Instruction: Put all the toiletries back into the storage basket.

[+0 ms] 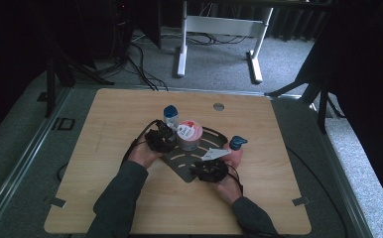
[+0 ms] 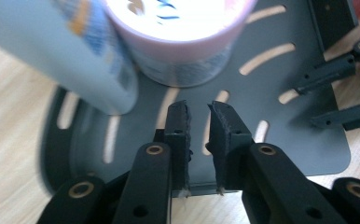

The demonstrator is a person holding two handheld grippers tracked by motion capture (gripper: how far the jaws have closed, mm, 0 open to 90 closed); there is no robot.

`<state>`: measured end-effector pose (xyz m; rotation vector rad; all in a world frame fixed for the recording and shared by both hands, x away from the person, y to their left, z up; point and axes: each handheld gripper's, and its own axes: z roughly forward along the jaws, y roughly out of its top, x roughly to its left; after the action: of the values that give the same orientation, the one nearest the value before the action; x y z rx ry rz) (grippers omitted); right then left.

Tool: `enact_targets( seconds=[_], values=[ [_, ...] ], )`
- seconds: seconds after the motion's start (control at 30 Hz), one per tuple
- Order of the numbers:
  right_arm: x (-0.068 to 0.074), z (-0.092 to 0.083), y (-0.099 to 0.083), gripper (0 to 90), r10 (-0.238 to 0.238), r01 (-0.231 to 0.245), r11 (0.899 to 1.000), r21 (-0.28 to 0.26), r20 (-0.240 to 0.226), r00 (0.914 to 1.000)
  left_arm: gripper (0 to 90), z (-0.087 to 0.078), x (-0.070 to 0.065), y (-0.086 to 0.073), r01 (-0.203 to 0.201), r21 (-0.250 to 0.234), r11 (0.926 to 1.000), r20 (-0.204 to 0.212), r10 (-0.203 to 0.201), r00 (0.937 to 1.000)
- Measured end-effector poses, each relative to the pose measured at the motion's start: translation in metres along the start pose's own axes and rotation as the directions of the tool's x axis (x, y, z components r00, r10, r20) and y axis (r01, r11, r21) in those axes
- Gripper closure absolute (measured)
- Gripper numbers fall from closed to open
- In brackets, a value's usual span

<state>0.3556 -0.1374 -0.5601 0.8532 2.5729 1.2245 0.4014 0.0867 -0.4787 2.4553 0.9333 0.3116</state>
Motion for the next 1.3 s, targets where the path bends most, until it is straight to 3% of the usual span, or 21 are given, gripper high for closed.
enact_targets(
  seconds=[0.3, 0.53, 0.63, 1.3],
  values=[
    [0.0, 0.0, 0.0, 64.5, 0.001, -0.001, 1.0, 0.001, 0.001, 1.0, 80.1, 0.02, -0.014, -0.007, -0.013, 0.03, 0.9995, 0.042, 0.012, 0.9991],
    [0.0, 0.0, 0.0, 64.5, 0.001, -0.001, 1.0, 0.002, 0.0, 1.0, 83.8, 0.027, -0.022, -0.011, -0.013, 0.021, 0.9997, 0.072, 0.011, 0.9974],
    [0.0, 0.0, 0.0, 64.5, -0.001, 0.001, 1.0, 0.001, 0.0, 1.0, 83.9, 0.029, -0.024, -0.013, -0.022, 0.009, 0.9997, 0.08, 0.021, 0.9966],
    [0.0, 0.0, 0.0, 64.5, -0.001, 0.001, 1.0, 0.002, 0.0, 1.0, 85.8, 0.045, -0.038, -0.032, 0.018, -0.07, 0.9974, 0.091, -0.011, 0.9957]
  ],
)
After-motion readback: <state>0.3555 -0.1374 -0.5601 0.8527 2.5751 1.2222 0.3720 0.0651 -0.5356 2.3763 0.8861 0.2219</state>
